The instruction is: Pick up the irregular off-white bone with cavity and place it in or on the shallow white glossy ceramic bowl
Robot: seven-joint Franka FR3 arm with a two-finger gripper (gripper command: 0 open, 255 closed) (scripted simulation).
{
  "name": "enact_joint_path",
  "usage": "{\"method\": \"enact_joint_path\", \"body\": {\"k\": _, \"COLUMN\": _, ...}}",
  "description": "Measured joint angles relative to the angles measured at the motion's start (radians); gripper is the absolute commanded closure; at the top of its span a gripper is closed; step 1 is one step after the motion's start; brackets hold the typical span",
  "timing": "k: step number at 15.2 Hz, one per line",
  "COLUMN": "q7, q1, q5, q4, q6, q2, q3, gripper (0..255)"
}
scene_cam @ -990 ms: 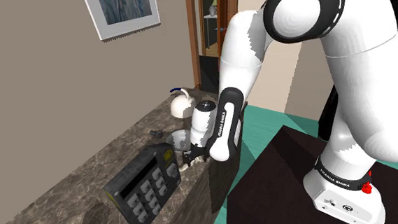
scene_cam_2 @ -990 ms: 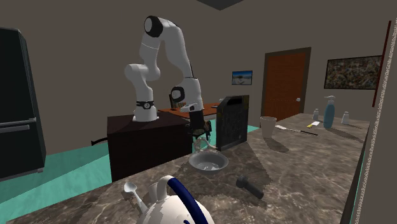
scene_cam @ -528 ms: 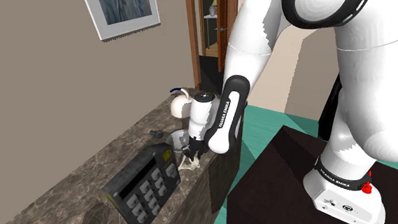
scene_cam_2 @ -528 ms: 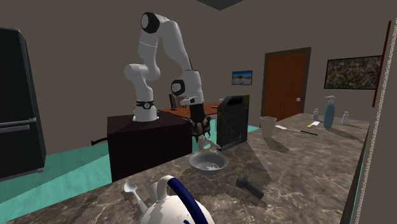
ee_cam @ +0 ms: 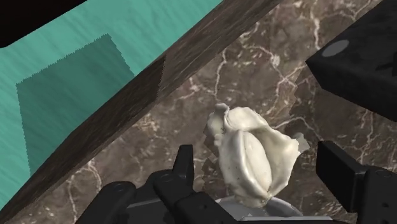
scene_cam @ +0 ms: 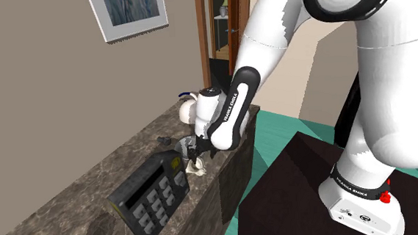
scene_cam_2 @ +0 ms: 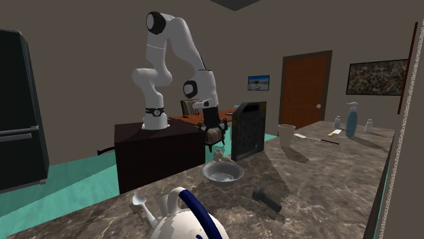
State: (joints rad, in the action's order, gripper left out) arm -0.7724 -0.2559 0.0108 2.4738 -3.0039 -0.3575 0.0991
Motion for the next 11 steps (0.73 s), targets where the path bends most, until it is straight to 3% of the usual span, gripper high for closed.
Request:
{"method": "enact_joint_path", "body": {"k": 2, "q7": 0.137, "q1": 0.148, "q5": -0.045, "q4": -0.090, "q6": 0.086, "q2": -0.050, "q3": 0.102, "gripper": 0}}
{"method": "enact_joint_path", "body": {"k": 4, "q7": 0.257, "q1": 0.254, "q5": -0.075, "q4": -0.203, "q6": 0.193, "q2": -0.111, "q3": 0.167, "gripper": 0}}
{"method": "enact_joint_path", "body": {"k": 6, "q7": 0.304, "q1": 0.287, "q5": -0.086, "q4": -0.255, "q6": 0.240, "q2": -0.143, "q3": 0.187, "gripper": 0}}
{"method": "enact_joint_path", "body": {"k": 11, "q7": 0.316, "q1": 0.283, "q5": -0.078, "q4": -0.296, "q6": 0.221, "q2": -0.213, "q3": 0.180, "gripper": 0}}
